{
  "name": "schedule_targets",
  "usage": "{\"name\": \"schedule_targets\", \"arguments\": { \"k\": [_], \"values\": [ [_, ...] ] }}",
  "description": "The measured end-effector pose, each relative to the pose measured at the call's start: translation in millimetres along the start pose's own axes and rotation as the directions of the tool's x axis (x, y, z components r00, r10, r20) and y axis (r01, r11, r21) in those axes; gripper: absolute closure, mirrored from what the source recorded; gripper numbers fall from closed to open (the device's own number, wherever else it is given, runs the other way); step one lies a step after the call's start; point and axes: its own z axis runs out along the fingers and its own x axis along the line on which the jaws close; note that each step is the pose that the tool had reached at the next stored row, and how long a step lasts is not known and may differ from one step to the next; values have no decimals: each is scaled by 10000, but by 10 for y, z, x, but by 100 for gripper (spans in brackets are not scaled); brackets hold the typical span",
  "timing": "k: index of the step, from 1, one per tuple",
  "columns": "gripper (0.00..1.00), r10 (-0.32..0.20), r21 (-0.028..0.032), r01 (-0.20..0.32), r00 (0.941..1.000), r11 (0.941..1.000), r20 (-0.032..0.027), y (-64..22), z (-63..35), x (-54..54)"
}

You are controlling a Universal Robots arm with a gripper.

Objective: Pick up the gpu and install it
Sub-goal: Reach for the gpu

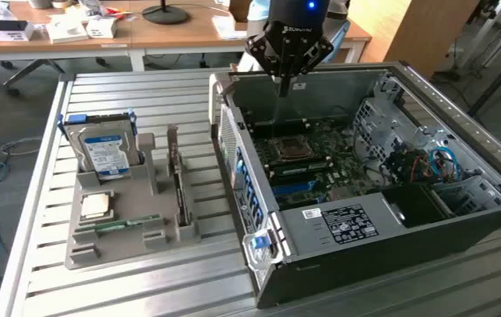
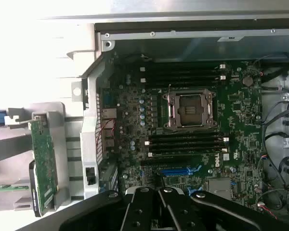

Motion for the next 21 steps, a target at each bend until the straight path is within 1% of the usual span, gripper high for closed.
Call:
{"name": "schedule_targets", "arguments": {
  "k": [7,11,21],
  "values": [
    [89,-1,0,1,10000,10000,0,0,0,0],
    [89,0,0,0,10000,10000,1,-2,-1,23],
    [89,-1,1,1,10000,10000,0,-10,-3,133]
  ]
}}
